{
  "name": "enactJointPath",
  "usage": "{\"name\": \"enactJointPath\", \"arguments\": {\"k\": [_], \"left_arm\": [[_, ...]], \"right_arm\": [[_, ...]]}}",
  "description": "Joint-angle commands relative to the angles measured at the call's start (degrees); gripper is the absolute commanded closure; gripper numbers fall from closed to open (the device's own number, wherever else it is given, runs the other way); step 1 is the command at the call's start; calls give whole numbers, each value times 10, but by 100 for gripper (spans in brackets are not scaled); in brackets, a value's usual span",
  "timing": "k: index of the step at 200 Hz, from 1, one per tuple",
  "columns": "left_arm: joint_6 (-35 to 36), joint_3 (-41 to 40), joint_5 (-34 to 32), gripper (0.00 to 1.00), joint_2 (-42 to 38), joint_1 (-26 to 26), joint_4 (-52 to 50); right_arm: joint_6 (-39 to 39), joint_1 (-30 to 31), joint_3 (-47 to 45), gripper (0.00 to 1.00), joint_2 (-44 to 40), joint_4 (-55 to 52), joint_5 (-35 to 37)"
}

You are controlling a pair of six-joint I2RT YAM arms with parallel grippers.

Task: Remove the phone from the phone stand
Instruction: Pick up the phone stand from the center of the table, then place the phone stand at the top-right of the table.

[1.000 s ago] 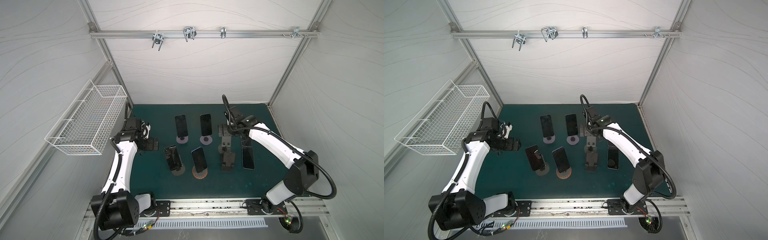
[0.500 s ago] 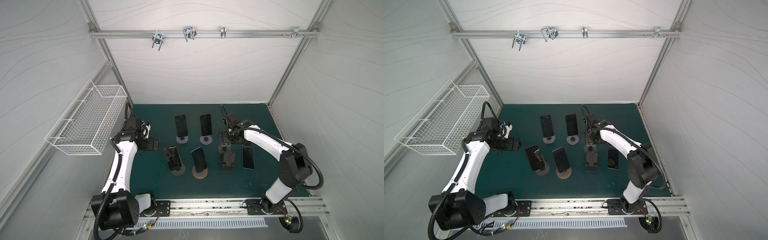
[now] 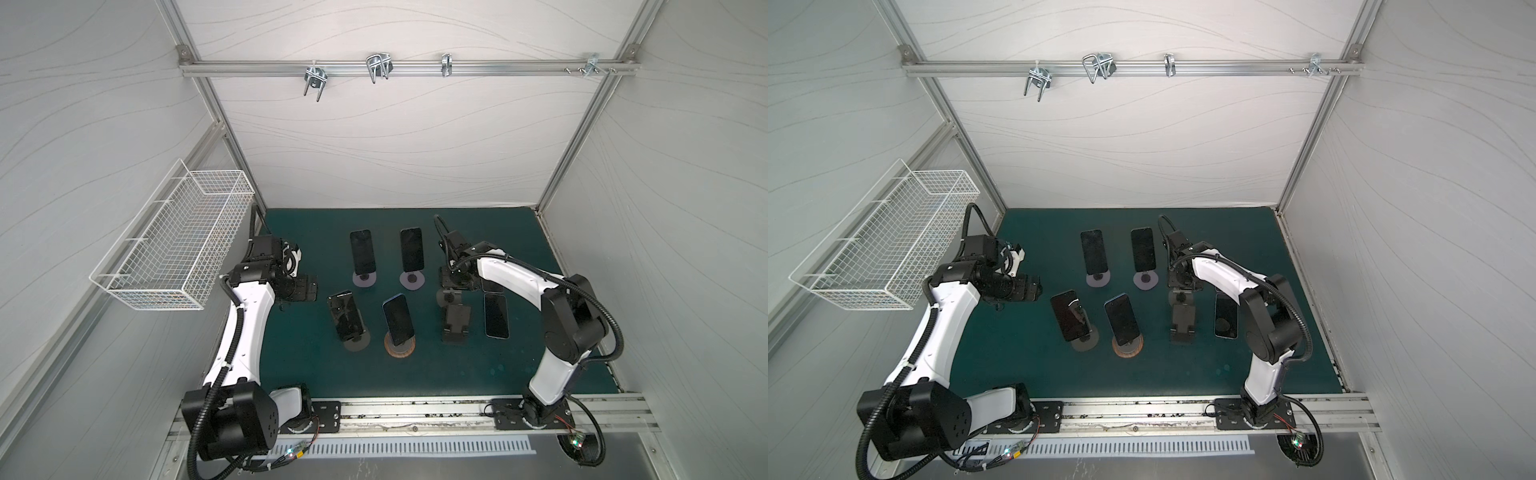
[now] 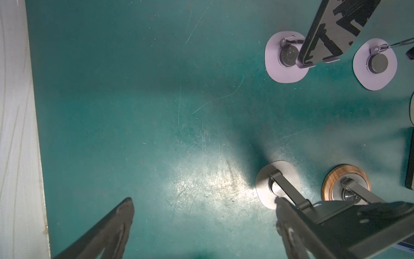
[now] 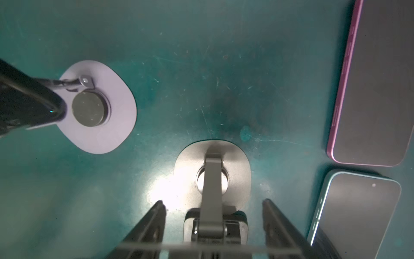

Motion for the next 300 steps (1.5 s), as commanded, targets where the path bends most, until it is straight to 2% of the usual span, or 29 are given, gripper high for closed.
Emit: {"name": "enactJointPath", "arguments": {"k": [1,53,109,179,236,300], "left_arm": [[9,1,8,0,-3,-1,0],[9,1,7,0,0,-1,2],[13,3,3,0,2,-1,-2],[11,6,1,0,7,-1,-4],[12,3,-1,0,8,-1,-5],[11,2,-4,0,13,-1,-2]], "right_arm": [[0,2,14,41,-9,-12,14],[-26,-12,57,43,-29,-45,17],[-81,-98,149,44,1,-64,-8],[-139,-219,332,44,126,-74,-18],[-172,-261,484,43,249,-99,-24],[-172,-275,511,42,320,-95,-39]]}}
